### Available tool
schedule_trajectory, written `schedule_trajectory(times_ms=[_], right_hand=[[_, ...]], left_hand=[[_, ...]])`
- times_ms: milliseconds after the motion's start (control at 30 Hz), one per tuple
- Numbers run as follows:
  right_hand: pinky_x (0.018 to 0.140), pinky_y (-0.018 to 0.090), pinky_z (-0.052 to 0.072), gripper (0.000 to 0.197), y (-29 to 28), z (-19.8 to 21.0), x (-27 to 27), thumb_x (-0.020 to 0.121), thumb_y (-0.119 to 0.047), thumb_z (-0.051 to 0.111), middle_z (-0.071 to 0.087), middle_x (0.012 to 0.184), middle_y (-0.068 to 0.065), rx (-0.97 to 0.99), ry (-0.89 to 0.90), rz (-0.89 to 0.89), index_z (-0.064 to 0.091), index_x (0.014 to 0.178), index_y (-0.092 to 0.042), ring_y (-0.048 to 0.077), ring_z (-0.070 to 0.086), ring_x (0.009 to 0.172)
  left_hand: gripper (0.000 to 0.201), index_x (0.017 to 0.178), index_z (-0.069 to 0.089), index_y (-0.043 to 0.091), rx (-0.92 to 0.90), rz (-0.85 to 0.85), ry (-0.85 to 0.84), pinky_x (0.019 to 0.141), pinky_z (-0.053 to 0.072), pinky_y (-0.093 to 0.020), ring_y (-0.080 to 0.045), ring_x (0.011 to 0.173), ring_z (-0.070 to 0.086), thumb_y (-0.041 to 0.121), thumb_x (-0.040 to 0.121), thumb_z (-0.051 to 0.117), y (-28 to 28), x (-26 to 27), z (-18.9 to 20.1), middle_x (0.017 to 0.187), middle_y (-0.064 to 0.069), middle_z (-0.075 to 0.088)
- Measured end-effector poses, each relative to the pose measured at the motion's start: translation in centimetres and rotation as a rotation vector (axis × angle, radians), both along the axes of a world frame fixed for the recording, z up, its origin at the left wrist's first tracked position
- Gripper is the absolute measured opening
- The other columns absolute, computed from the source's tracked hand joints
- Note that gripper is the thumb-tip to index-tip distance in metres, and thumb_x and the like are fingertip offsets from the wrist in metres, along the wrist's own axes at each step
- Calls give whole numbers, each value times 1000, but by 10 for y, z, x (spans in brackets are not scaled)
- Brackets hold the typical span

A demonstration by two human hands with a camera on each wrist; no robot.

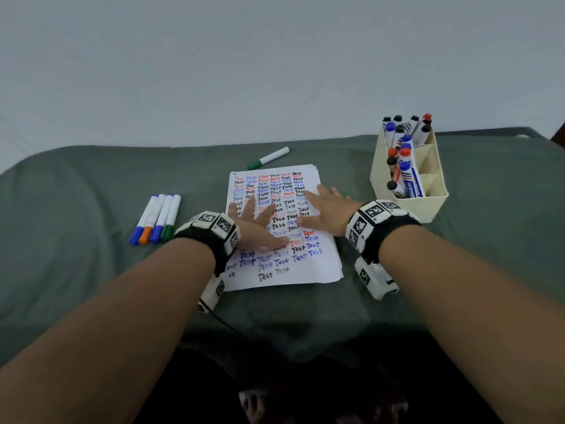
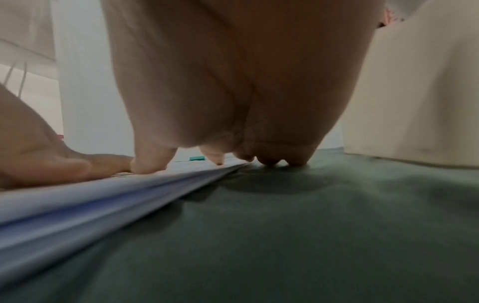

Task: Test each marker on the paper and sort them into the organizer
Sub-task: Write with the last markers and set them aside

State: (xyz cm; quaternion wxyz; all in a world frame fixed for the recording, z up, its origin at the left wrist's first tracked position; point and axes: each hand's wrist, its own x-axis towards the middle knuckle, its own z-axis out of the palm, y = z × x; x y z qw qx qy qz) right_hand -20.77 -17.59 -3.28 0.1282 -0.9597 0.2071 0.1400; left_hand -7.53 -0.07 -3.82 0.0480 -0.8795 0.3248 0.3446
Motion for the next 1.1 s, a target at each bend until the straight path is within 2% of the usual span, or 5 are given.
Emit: schedule_trajectory(times_ms=[133, 267, 400, 733, 1100], right_hand=[[124, 57, 6, 93, 2, -11, -1, 92, -77, 41, -9, 170, 7, -50, 33, 15, 1, 162, -32, 34, -5, 156], [124, 55, 1, 93, 2, -9, -1, 92, -76, 43, -14, 170, 5, -20, 44, 4, -1, 162, -33, 32, -10, 156], [125, 55, -2, 94, 2, -5, -2, 92, -75, 44, -17, 169, 4, 23, 66, -1, -4, 162, -33, 31, -14, 156], [125, 54, -4, 95, 0, -7, 3, 90, -73, 49, -18, 169, 1, 84, 54, -29, 0, 162, -35, 29, -15, 156], [124, 58, 10, 79, -2, -3, 4, 98, -61, 46, -8, 170, 4, 66, -225, -82, 11, 159, -26, 32, -2, 156]], left_hand=[[126, 151, 7, 60, 28, 9, 123, 120, -9, -61, -29, 155, -9, 111, 39, 32, -3, 7, 19, 168, 8, -3], [110, 153, 27, 43, 75, -184, -150, 119, 19, -60, -28, 150, 24, 103, 62, 26, -29, 31, 40, 165, -2, 20], [64, 120, 67, 15, -147, -200, -361, 82, 48, -35, -22, 105, 64, 69, 96, 42, -57, 64, 51, 118, -3, 68], [42, 134, 56, 12, -223, -152, -621, 68, 43, -31, -21, 84, 51, 37, 100, 53, -109, 130, 27, 104, -3, 58], [22, 100, 64, 9, -528, -226, -662, 50, 42, -26, -18, 60, 54, 22, 102, 46, -100, 111, 33, 78, -5, 63]])
